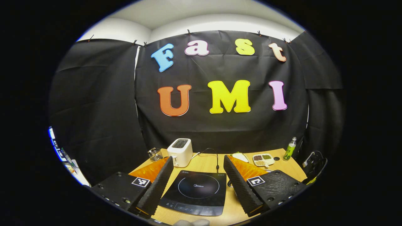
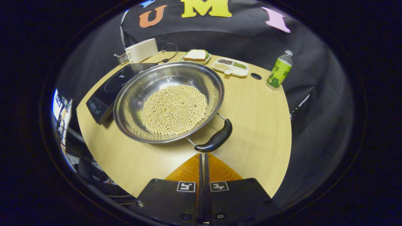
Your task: First push the handle of the pot to place it horizontally, then grasp the pot with both hands and set it on the induction cooktop.
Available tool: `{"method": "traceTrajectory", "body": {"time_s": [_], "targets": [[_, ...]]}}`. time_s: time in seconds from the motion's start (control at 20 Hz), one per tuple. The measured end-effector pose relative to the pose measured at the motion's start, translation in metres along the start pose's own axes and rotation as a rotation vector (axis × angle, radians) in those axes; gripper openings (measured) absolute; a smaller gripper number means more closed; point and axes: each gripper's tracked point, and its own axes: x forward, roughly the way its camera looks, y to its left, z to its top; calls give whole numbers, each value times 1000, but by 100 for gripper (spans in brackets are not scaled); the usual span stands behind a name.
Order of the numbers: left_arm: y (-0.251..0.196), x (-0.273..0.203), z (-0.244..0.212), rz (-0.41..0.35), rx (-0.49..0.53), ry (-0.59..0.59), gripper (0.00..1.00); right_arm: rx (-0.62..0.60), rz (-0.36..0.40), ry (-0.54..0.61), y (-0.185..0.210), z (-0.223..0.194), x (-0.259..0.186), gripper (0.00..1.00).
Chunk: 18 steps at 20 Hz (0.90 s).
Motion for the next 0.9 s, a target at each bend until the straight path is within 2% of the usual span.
{"method": "traceTrajectory", "body": {"time_s": [0.25, 0.3, 0.5, 0.65, 0.9], "targets": [[-1, 4, 0, 5, 8, 3, 97, 35, -7, 14, -10, 8, 8, 4], [-1, 5, 1, 7, 10, 5, 96, 42, -7, 18, -13, 10, 11, 0], [-1, 9, 0, 9, 11, 12, 96, 68, -15, 21, -21, 20, 18, 4], [-1, 10, 0, 11, 10, 14, 97, 87, -7, 25, -23, 25, 25, 1], [4, 14, -4, 27, 15, 24, 96, 82, -19, 24, -34, 37, 36, 4]]}}
